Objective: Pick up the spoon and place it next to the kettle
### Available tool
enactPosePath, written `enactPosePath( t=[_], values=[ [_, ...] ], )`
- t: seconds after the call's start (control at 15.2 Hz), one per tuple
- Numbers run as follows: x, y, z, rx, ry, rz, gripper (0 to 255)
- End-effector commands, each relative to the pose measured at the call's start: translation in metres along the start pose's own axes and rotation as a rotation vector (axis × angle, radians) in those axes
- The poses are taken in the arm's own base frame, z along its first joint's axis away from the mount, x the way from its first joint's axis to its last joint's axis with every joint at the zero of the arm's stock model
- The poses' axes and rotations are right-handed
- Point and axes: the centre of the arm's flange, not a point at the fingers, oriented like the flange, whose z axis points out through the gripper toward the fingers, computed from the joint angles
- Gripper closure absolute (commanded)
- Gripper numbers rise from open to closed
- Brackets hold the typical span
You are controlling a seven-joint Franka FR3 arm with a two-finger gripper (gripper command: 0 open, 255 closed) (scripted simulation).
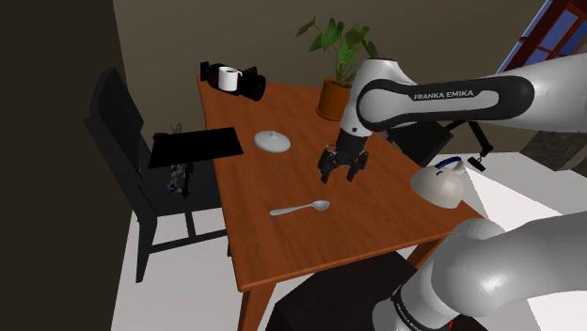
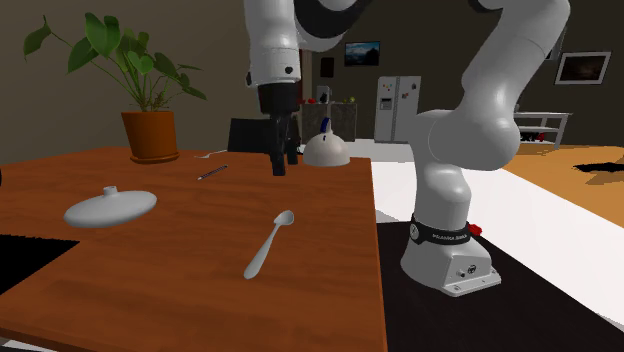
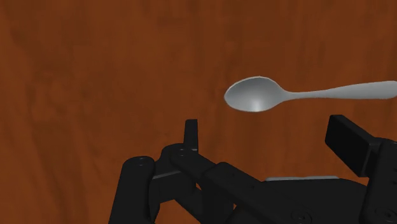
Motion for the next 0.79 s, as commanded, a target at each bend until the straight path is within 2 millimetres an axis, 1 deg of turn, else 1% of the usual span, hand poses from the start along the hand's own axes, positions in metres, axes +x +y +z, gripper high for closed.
enactPosePath(
  t=[0.0, 0.13, 0.2, 0.73],
  values=[
    [0.002, -0.004, 0.025, 0.010, -0.030, 0.020, 0],
    [0.006, -0.009, 0.051, 0.019, -0.061, 0.038, 0],
    [0.007, -0.011, 0.060, 0.023, -0.073, 0.045, 0],
    [0.004, -0.012, 0.100, 0.023, -0.073, 0.045, 0]
  ],
)
